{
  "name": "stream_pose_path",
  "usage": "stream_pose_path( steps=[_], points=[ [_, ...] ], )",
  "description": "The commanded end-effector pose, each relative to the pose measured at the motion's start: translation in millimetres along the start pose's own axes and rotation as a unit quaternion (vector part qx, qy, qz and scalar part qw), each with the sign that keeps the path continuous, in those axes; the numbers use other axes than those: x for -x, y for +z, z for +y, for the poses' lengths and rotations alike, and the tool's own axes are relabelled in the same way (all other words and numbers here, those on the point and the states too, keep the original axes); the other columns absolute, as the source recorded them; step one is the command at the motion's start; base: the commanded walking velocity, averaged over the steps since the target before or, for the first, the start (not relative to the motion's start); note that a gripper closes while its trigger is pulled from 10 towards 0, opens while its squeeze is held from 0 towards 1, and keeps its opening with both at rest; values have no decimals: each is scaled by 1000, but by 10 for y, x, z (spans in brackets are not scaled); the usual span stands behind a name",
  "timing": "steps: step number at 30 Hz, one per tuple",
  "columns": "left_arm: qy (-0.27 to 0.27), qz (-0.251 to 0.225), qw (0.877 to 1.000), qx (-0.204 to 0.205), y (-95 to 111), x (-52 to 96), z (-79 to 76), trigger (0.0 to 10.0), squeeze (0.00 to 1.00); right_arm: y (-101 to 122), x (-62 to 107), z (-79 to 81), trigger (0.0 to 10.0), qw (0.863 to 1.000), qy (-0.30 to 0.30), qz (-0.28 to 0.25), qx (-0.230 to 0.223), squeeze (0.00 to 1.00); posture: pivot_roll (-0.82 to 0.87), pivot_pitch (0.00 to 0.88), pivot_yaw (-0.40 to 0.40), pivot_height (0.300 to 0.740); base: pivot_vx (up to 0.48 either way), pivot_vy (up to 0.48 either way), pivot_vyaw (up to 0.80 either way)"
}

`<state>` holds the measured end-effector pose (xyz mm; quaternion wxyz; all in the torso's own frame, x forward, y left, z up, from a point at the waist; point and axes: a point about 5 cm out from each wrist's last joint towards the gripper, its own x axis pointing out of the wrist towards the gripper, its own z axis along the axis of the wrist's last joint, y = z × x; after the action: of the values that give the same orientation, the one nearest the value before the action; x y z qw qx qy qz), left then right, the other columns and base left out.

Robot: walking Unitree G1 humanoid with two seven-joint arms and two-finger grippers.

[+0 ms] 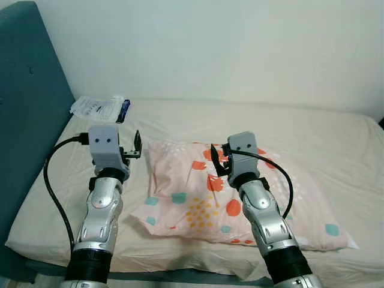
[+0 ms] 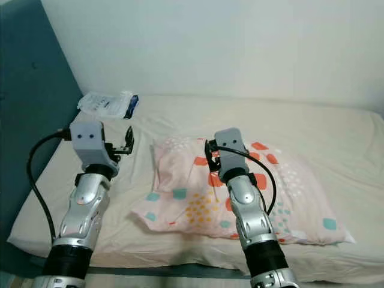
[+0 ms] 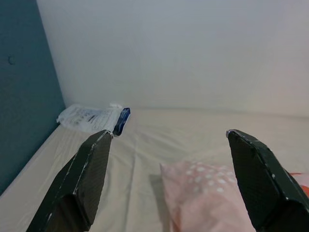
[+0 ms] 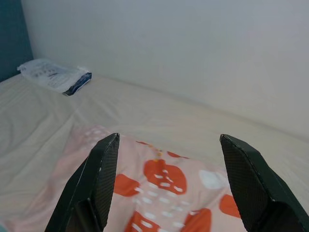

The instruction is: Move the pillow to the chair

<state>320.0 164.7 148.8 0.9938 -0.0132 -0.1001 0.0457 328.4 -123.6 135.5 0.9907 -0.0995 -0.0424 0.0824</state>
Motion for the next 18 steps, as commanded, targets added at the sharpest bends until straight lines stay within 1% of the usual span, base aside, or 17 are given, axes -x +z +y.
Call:
stream_pose_path(
  steps=[1, 14, 18],
  points=[
    [-6, 17, 1000, 7, -58, 16, -31, 10000, 0, -66, 25, -22, 10000, 1000, -3, 17, 3, 0, 18, 77, -7, 740, 0, 0, 0],
    [-16, 25, 1000, -2, -88, 16, -57, 10000, 0, -68, 19, -5, 10000, 1000, 2, 22, 0, 0, 16, 81, -6, 740, 0, 0, 0],
    [-23, 37, 999, -11, -125, 17, -77, 10000, 0, -84, 22, -17, 10000, 1000, 0, 28, -1, 0, 14, 82, -4, 740, 0, 0, 0]
  ],
)
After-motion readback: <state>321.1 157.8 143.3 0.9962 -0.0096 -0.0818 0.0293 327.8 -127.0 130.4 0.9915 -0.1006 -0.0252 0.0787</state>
